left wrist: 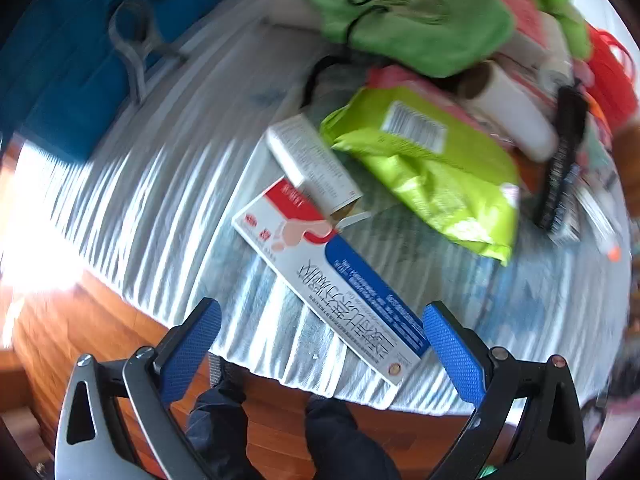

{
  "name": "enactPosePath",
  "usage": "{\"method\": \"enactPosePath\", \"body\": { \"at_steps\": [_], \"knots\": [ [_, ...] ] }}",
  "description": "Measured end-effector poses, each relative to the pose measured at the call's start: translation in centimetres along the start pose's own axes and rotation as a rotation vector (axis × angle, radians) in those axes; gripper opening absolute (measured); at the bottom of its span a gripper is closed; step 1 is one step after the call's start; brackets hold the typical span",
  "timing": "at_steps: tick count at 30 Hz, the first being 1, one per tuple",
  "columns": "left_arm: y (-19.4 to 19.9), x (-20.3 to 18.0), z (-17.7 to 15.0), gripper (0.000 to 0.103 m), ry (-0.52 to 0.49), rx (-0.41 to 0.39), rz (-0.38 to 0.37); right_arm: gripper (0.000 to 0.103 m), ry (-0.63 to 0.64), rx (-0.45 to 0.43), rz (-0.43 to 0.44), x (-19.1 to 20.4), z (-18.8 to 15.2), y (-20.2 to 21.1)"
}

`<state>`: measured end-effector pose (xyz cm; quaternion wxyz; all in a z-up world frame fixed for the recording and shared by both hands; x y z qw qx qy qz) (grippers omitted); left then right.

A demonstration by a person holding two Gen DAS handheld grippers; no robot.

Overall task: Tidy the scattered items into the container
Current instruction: 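Grasp the foot-cream box with the left tool while the right tool grasps the black bag roll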

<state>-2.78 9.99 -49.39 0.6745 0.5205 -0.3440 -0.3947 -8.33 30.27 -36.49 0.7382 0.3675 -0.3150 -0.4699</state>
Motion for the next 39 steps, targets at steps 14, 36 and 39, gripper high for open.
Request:
{"method": "enactPosePath", "body": {
  "at_steps": [14, 36, 39],
  "knots": [
    [-0.6, 1.6, 1.4, 0.046, 0.120, -0.075, 0.026, 0.103, 0.078, 0.060, 0.091, -0.4, -0.4, -4.1],
    [3.6, 1.5, 3.5, 0.043, 0.116, -0.167, 0.020, 0.071, 0.095, 0.030, 0.010, -4.0, 4.9, -13.3],
    [4.1, 1.3, 3.8, 0.043, 0.117, -0.173, 0.018, 0.053, 0.103, 0.046, 0.059, -3.4, 4.7, -13.7]
  ]
}}
Point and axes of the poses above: each gripper's, at about its wrist camera, not at the fingertips, and y roughly against the way its jaws point, x to its left, z to its top, the point moved 9 cm from there along -y, roughly the way its jaws point, and after that the axes turned 9 degrees about z, right-handed, at the moved point
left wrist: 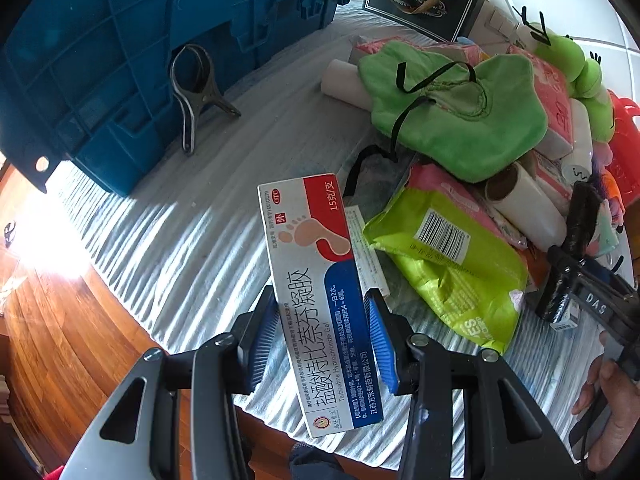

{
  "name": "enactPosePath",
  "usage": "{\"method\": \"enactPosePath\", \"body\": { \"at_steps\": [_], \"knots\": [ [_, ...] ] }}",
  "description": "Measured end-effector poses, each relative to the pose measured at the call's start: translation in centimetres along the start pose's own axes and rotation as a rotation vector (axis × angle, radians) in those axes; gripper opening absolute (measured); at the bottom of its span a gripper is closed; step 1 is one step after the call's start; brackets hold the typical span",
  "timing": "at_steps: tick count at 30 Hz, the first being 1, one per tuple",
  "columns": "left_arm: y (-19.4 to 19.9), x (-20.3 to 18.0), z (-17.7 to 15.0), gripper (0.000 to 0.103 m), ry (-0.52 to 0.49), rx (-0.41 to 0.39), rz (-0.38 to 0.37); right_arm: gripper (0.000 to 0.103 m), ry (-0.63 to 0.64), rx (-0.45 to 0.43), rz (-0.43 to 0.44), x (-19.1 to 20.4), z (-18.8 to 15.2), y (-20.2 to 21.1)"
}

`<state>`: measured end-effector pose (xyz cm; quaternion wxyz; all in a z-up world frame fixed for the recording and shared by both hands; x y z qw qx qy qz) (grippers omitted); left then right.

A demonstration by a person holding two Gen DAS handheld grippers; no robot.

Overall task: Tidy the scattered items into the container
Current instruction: 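Grasp the foot-cream box with the left tool while the right tool grasps the black bag roll, then carry the box and the black roll up and over to the blue bin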

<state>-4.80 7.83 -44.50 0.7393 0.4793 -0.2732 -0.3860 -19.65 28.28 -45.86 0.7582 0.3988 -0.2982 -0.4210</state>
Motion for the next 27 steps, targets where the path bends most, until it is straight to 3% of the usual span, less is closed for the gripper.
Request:
{"method": "enactPosePath", "body": {
  "at_steps": [2, 10, 27],
  "knots": [
    [-0.1, -0.2, 0.4, 0.043, -0.002, -0.004, -0.002, 0.036, 0.003, 0.006, 0.011, 0.4, -0.3, 0.2],
    [1.3, -2.0, 1.6, 0.043, -0.027, -0.031, -0.018, 0.035, -0.056, -0.011, 0.051, 0.3, -0.3, 2.6],
    [7.3, -7.2, 4.7, 0.043, -0.126, -0.129, -0.064, 0.034, -0.152, -0.069, 0.019, -1.9, 1.3, 9.7]
  ]
}}
Point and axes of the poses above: each gripper's, at about its wrist camera, not at the fingertips, and y roughly against the way its jaws point, x to its left, z to its top, the point moved 9 cm from there along -y, roughly the way its jaws point, and after that the axes turned 9 degrees about z, right-handed, at the moved point
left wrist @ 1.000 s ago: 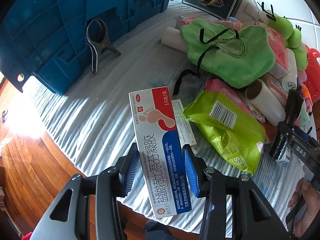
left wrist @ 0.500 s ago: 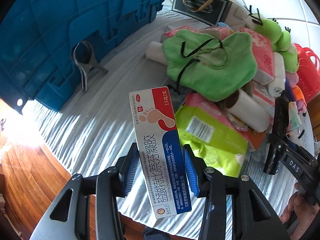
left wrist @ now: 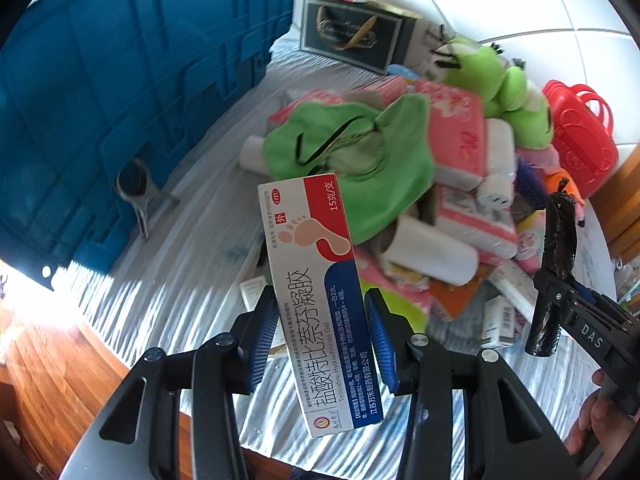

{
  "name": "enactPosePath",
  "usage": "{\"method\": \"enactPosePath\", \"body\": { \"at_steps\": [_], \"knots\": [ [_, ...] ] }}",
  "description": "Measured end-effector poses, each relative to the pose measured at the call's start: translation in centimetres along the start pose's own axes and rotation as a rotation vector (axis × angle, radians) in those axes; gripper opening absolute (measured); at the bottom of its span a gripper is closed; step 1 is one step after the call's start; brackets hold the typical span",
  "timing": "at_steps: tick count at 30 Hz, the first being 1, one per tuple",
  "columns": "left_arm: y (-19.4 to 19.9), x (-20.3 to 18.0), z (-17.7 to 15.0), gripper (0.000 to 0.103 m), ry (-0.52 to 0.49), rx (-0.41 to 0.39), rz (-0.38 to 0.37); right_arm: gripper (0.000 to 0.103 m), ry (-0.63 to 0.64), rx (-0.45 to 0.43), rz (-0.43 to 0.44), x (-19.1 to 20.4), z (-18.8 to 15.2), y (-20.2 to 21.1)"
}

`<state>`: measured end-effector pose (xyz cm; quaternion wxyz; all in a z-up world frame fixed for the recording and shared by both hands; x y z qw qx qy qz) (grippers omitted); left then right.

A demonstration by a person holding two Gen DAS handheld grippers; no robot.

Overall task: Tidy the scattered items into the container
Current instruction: 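Carry the box and the black roll up and over to the blue bin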

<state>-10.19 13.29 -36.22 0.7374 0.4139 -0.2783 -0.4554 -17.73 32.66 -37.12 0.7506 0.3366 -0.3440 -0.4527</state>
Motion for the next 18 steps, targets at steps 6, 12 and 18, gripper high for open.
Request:
{"method": "enactPosePath", "body": {
  "at_steps": [6, 12, 18],
  "knots": [
    [3.0, -1.9, 1.6, 0.043, -0.062, -0.036, -0.003, 0.034, -0.032, -0.057, 0.012, -0.2, 1.0, 4.2],
    [6.9, -3.4, 3.1, 0.043, -0.108, -0.067, -0.015, 0.034, -0.052, -0.103, 0.016, -0.5, 2.0, 9.0],
    [11.0, -4.3, 5.2, 0.043, -0.141, -0.094, -0.017, 0.034, -0.067, -0.140, 0.004, -1.3, 2.5, 13.3]
  ]
}}
Point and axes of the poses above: each gripper's, at about its wrist camera, not at the fingertips, and y roughly against the way its jaws point, x to its left, z to its top, the point moved 9 cm from there along -y, roughly the way its jaws point, and after that the axes turned 9 degrees about z, right-handed, at the moved point
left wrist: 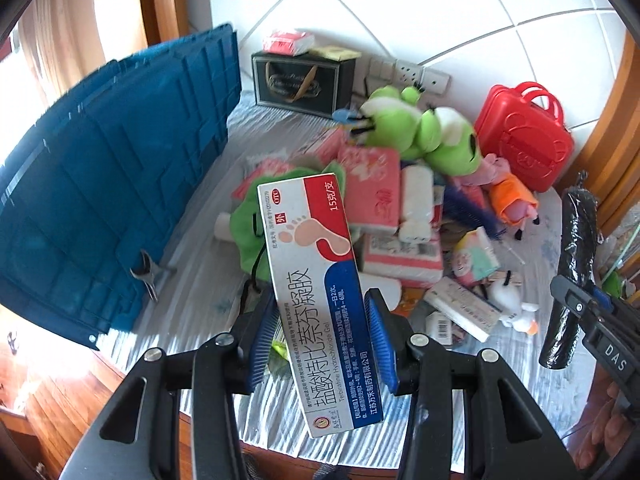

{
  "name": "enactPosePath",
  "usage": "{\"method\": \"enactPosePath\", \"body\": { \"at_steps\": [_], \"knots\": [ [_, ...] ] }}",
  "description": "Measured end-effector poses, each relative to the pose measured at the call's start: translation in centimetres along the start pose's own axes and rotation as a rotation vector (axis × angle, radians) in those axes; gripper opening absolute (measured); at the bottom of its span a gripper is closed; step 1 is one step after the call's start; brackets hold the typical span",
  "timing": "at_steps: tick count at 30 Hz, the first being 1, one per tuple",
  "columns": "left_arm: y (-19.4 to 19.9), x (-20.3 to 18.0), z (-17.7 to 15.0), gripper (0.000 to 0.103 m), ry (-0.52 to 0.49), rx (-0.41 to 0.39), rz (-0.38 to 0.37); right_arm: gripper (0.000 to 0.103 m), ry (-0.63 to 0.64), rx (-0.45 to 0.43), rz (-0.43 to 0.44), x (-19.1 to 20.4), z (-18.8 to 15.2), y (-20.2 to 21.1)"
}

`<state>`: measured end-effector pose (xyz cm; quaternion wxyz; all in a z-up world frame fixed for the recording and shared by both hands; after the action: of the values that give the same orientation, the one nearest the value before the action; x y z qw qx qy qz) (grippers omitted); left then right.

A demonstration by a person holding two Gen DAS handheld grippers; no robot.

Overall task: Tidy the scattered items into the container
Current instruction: 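Carry the box and the black roll up and over to the blue bin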

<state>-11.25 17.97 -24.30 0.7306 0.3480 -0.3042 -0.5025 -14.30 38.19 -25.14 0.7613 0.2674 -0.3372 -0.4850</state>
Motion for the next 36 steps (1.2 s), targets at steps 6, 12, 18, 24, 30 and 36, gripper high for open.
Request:
{"method": "enactPosePath", "body": {
  "at_steps": [6, 12, 18, 24, 30, 36],
  "knots": [
    [3.1, -0.4, 1.8, 0.043, -0.029, -0.025, -0.006, 0.035, -0.027, -0.059, -0.006, -1.0, 1.6, 4.8],
    [4.6, -0.7, 3.0, 0.043, -0.041, -0.027, -0.035, 0.035, -0.045, -0.102, -0.031, -1.7, 2.6, 8.1],
    [5.3, -0.4, 4.2, 0.043, -0.058, -0.043, -0.075, 0.035, -0.046, -0.120, -0.050, -0.4, 3.2, 9.5],
    [6.2, 1.3, 6.3, 0.043, -0.106, -0.086, -0.119, 0.035, -0.054, -0.150, -0.077, 2.4, 4.3, 10.3],
    [6.4, 4.8, 9.3, 0.043, -0.154, -0.129, -0.157, 0.035, -0.085, -0.177, -0.107, 7.0, 5.5, 10.2],
    [5.9, 9.3, 12.2, 0.043, -0.167, -0.157, -0.203, 0.035, -0.092, -0.192, -0.117, 12.1, 7.2, 9.3]
  ]
}}
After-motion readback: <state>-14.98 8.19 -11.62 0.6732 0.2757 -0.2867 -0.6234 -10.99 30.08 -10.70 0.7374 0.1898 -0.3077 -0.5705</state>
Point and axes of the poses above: each gripper's, at about its wrist camera, not at the fingertips, and y roughly against the way its jaws point, x to its left, z to its top, the point moved 9 cm from there along -y, roughly the way its jaws point, and after that the axes turned 9 degrees about z, right-handed, at the moved point
